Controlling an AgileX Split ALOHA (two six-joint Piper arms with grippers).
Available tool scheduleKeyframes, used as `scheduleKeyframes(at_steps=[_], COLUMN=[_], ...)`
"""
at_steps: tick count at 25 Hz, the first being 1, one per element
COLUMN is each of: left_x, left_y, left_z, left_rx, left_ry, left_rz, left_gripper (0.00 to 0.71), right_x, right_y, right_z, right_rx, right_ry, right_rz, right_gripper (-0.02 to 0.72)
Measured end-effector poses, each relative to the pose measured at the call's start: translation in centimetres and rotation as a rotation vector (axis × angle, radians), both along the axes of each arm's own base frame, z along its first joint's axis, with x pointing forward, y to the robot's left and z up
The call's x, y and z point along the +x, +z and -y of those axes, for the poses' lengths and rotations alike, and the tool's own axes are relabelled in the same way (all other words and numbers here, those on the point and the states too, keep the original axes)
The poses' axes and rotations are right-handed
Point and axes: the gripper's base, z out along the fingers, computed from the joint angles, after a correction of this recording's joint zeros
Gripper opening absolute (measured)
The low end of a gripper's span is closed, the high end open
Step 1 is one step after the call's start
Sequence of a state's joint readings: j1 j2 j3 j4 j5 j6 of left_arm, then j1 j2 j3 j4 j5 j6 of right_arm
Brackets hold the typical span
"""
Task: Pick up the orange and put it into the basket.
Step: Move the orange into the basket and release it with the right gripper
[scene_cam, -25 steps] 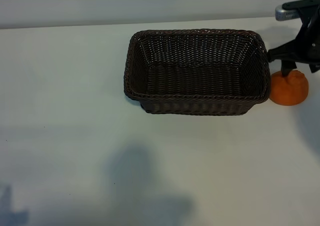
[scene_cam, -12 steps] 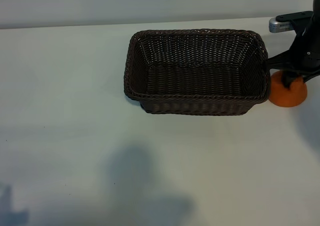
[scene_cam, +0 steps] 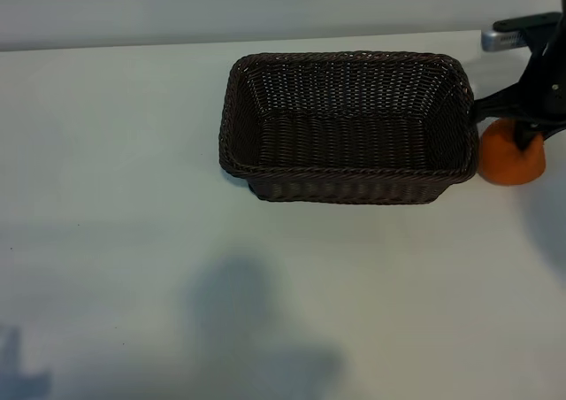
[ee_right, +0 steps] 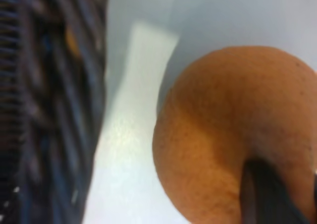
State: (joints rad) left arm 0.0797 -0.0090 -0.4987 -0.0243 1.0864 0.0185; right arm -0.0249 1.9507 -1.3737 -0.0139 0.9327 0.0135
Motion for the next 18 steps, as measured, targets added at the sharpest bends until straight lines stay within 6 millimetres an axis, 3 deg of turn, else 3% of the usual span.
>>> scheduleKeyframes(at_steps=[11, 18], left_x=[0.0, 0.0], left_y=[0.0, 0.0], left_z=[0.0, 0.0], left_rx=[0.000, 0.000], left_ry=[0.000, 0.000], left_rz=[0.000, 0.000], left_gripper=[0.593, 0.593], right_x=[-3.4, -4.9], right_y=[9.1, 11.5], right_z=[0.0, -0.4], right_rx=[-0.011, 0.007], right_ry=[0.004, 0.003], right_rz=[0.163, 0.198], right_gripper=[0.072, 0.072])
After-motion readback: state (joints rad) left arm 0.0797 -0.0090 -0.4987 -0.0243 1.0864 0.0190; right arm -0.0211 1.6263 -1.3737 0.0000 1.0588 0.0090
